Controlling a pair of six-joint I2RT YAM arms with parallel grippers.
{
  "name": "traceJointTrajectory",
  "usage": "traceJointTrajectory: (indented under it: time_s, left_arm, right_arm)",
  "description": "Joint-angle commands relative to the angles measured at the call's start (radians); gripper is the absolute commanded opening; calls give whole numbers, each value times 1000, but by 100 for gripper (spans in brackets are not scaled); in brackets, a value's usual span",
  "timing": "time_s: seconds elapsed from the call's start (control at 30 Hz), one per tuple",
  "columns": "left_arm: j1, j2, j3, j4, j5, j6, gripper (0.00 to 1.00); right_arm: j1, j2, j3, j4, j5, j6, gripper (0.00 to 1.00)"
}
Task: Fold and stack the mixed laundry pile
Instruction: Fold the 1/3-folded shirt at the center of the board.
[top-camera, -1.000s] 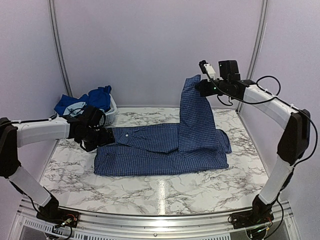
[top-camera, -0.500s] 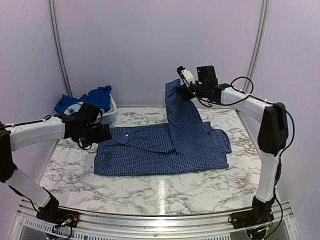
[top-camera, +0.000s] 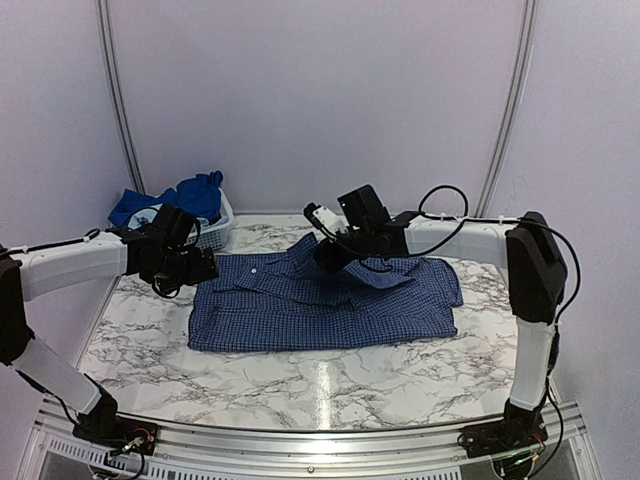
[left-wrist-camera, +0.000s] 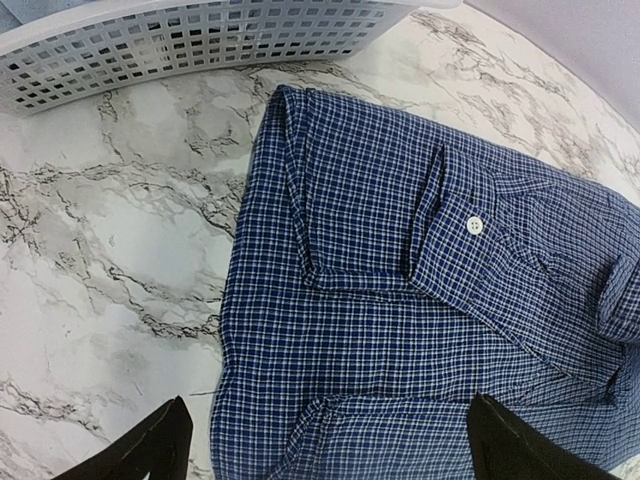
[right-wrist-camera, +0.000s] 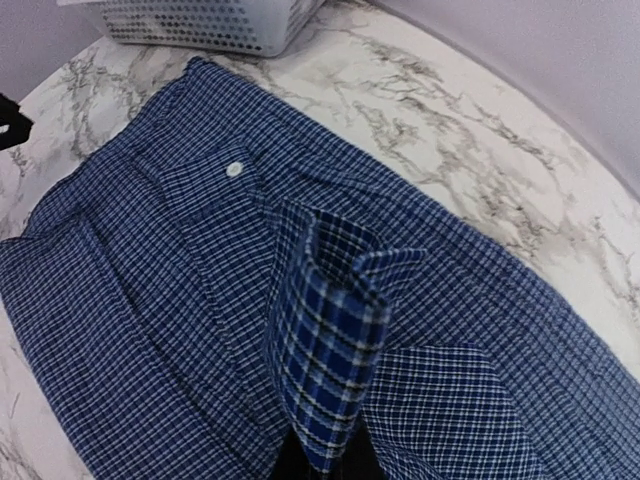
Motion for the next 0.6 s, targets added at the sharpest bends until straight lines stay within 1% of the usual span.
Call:
traceJointTrajectory:
  time_s: [0.0, 0.13, 0.33, 0.37, 0.4, 0.5, 0.57]
  left_arm:
    - [17, -9, 9, -27, 9, -6, 99]
    - [26, -9, 7, -27, 14, -7, 99]
    - [34, -13, -6, -27, 23, -11, 99]
    - [37, -14, -9, -26, 29, -10, 99]
    - [39, -15, -9, -25, 36, -7, 99]
    - [40, -20, -9, -19, 53, 2, 99]
    - [41, -29, -9, -9, 65, 11, 99]
  right_arm:
    - [50, -8, 29, 42, -68, 140, 0]
    - [80, 53, 102, 57, -116, 222, 0]
    - [85, 154, 193, 56, -204, 304, 0]
    - [85, 166, 201, 67, -226, 316, 4]
    - [85, 177, 212, 71, -254, 327, 12]
    - [83, 179, 238, 60, -344, 314, 43]
    - [77, 124, 211, 60, -389, 298, 62]
